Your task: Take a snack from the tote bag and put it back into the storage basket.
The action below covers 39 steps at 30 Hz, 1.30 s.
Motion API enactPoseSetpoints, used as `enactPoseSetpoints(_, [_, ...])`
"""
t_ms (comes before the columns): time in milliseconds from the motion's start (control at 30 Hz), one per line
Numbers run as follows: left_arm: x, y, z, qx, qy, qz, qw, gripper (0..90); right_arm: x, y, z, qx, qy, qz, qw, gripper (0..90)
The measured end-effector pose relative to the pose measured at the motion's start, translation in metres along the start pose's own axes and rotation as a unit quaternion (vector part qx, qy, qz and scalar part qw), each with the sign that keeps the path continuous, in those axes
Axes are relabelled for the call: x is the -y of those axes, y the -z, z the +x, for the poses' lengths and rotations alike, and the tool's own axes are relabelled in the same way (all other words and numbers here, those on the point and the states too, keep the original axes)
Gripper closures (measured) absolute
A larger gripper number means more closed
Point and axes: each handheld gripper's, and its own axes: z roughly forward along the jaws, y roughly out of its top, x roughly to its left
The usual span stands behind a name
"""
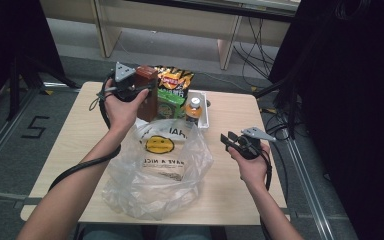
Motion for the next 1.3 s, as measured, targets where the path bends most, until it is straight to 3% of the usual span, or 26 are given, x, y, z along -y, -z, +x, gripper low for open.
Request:
enactPoseSetpoints(633, [0.017,-0.016,0.011,-0.003,0.003,0.010,0.9999,36.9,0.000,-0.001,0.000,-0.002,0.006,-0.002,1.0000,63.3])
enactPoseSetpoints(767, [0.022,-0.018,0.013,-0.007,0.002,0.014,0.9999,36.9,0.000,0.000,0.001,-0.001,0.000,-0.001,1.0000,63.3])
enactPoseSetpoints(833, [0.023,-0.018,0.014,-0.008,0.004,0.015,0.9999,36.9,0.000,0.000,0.000,-0.001,0.009,-0.003,1.0000,63.3])
enactPoseSetpoints(867, [0.024,-0.019,0.014,-0.009,0.004,0.016,0.9998,36.9,0.001,0.000,0.003,-0.001,-0.007,0.001,1.0000,63.3])
enactPoseSetpoints(1000, [0.027,-0.020,0.015,-0.012,0.004,0.019,0.9997,36.9,0.000,-0.001,0.000,-0.005,0.006,-0.001,1.0000,63.2])
enactPoseSetpoints(1133, [0.028,-0.021,0.015,-0.014,0.001,0.022,0.9997,36.9,0.001,-0.001,0.002,-0.004,-0.006,0.003,1.0000,63.3])
enactPoseSetpoints(1200, [0.030,-0.022,0.015,-0.017,0.003,0.024,0.9996,36.8,0.001,-0.001,0.001,-0.003,0.006,0.000,1.0000,63.2])
enactPoseSetpoints(1300, [0.033,-0.023,0.016,-0.023,0.002,0.029,0.9993,36.8,0.001,-0.001,0.002,-0.003,0.002,0.001,1.0000,63.2])
